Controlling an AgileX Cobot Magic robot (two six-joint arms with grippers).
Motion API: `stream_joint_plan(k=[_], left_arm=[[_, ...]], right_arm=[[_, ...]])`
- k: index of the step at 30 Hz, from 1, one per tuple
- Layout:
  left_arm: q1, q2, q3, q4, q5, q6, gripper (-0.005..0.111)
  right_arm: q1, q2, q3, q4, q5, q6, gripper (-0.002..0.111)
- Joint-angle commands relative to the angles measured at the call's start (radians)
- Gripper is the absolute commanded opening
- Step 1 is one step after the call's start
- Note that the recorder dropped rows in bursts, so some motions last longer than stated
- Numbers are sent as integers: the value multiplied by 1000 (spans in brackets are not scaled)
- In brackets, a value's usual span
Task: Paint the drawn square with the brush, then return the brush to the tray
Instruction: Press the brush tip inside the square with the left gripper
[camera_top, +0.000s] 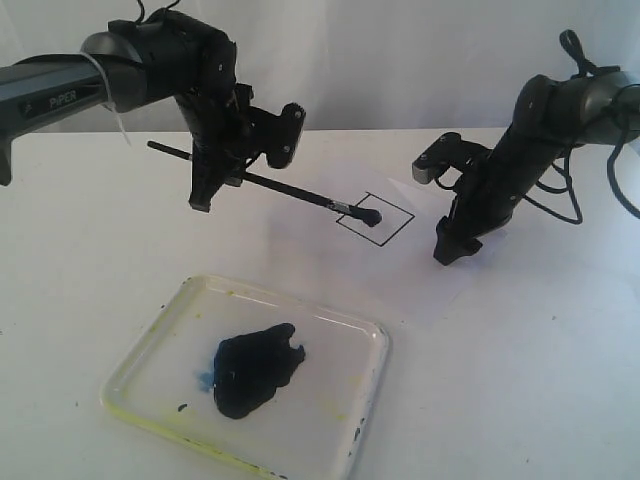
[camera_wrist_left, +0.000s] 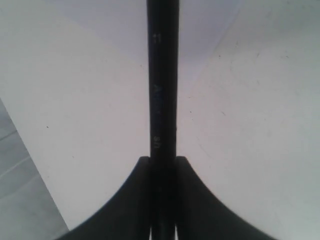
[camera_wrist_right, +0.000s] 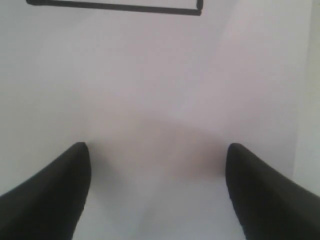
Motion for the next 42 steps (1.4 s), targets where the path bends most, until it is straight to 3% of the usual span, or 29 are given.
stream_joint_plan(k=[1, 20, 42], left_arm=[[-7, -8, -6, 45, 44, -42, 0], [35, 46, -6, 24, -119, -16, 0], [19, 50, -8, 23, -113, 59, 0]], right_arm=[[0, 30, 17, -43, -25, -12, 70], [0, 30, 17, -43, -47, -12, 70], [0, 30, 17, -22, -70, -14, 70]])
